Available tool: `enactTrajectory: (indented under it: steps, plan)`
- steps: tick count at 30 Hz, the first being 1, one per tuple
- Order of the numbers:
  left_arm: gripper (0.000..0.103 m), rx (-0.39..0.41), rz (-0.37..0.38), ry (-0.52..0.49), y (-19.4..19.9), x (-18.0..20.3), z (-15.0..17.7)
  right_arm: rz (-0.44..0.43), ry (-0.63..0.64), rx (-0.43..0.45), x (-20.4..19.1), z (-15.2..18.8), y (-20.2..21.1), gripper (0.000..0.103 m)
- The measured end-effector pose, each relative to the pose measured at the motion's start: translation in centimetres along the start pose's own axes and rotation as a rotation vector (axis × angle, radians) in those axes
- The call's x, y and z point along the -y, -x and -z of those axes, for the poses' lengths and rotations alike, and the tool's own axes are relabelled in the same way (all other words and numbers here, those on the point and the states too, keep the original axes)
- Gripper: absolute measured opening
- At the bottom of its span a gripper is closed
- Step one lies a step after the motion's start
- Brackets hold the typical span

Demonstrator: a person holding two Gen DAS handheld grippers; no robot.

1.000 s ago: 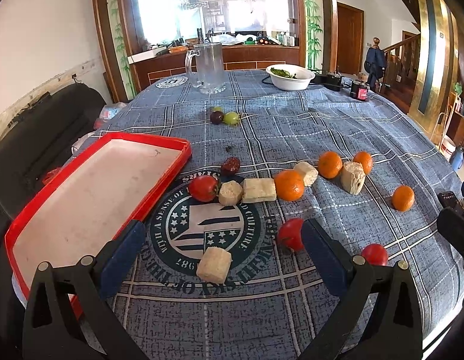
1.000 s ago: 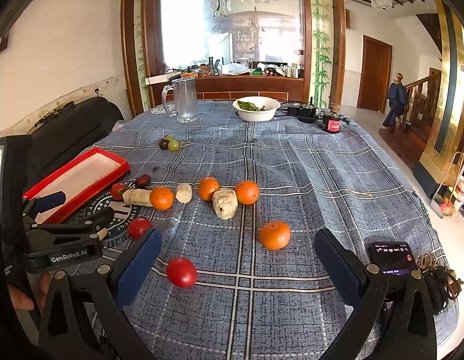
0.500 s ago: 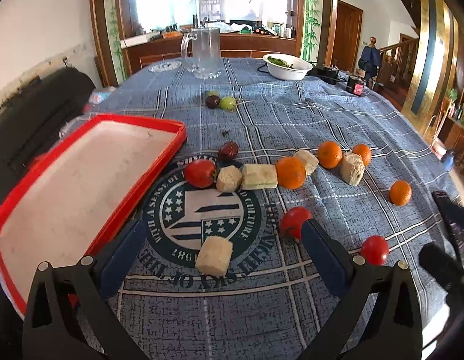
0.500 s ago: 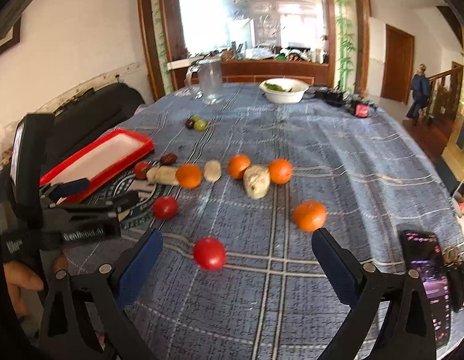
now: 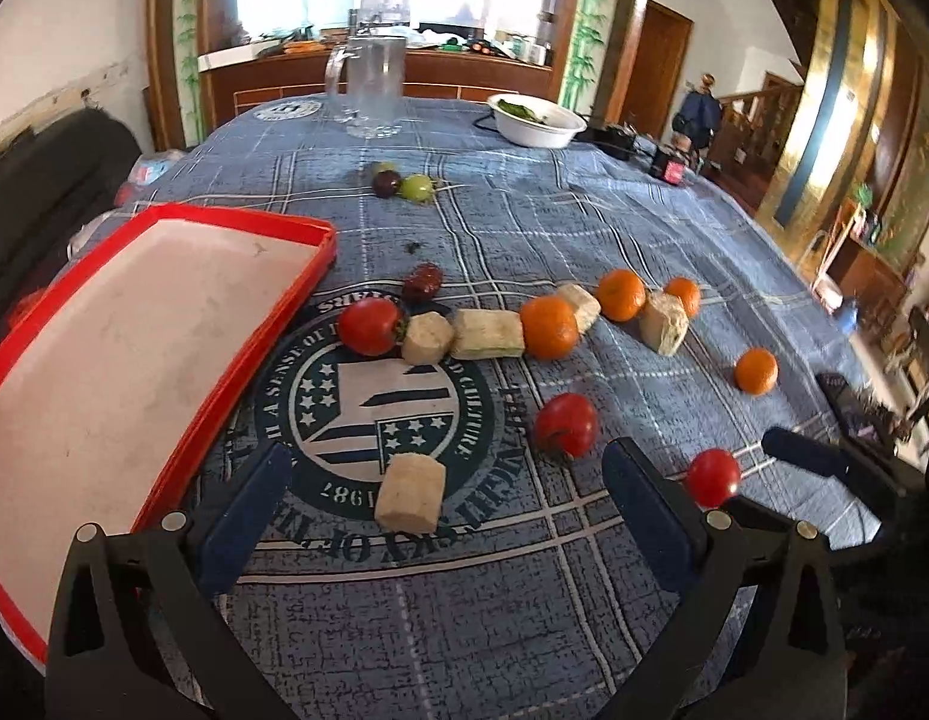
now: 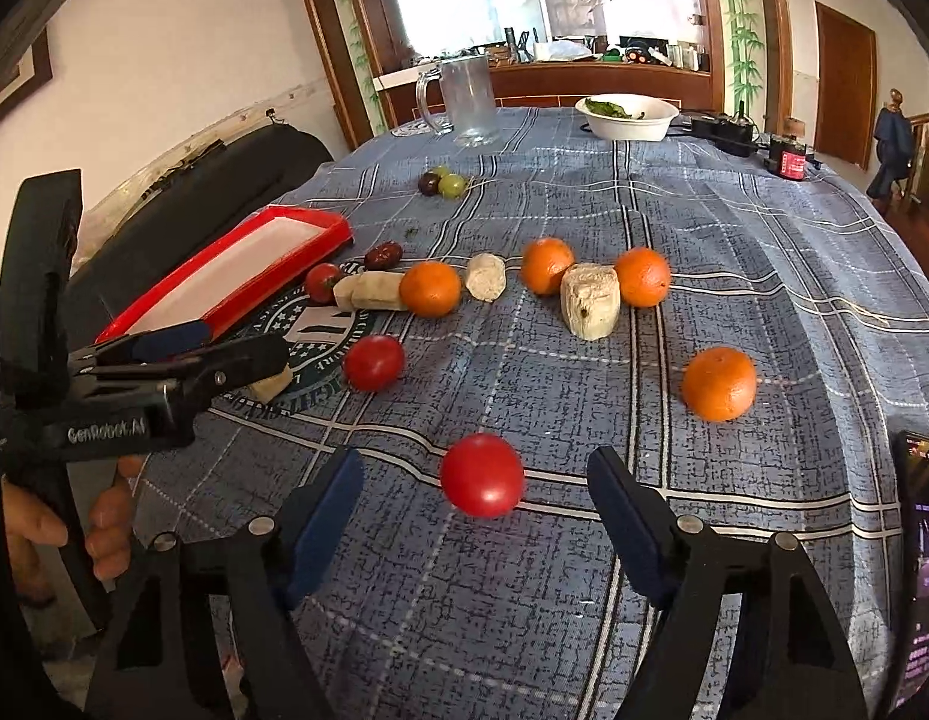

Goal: Organize fruits
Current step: 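Grasp the cream cube with the left tool while the right tool grasps a red tomato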

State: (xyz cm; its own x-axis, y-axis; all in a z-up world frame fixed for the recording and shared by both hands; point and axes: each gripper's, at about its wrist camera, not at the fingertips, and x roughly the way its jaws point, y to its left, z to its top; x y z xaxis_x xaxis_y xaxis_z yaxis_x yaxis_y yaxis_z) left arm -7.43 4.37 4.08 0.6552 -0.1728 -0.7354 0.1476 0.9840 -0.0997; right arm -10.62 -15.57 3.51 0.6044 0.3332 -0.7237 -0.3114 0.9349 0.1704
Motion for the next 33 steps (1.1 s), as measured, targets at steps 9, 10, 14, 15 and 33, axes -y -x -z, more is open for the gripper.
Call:
enactTrajectory:
  steps: [9,10,14,15,33]
  plan:
    - [0.079,-0.052,-0.012,-0.070,-1.6,0.8,0.9,-0.022,-0.031,-0.041,0.8,0.0,-1.2,0.063]
    - [0.077,-0.055,-0.015,-0.072,-1.7,0.7,1.0,-0.023,-0.032,-0.047,0.8,0.0,-1.3,0.061]
    - [0.059,-0.068,-0.023,-0.071,-2.0,0.4,1.1,-0.021,-0.028,-0.059,0.7,0.1,-1.6,0.055]
    - [0.055,-0.075,-0.026,-0.068,-2.2,0.3,1.1,-0.020,-0.027,-0.063,0.7,0.1,-1.7,0.053]
    - [0.022,-0.090,0.002,-0.031,-2.0,-1.1,1.8,0.005,0.007,-0.061,0.0,0.5,-1.9,0.033]
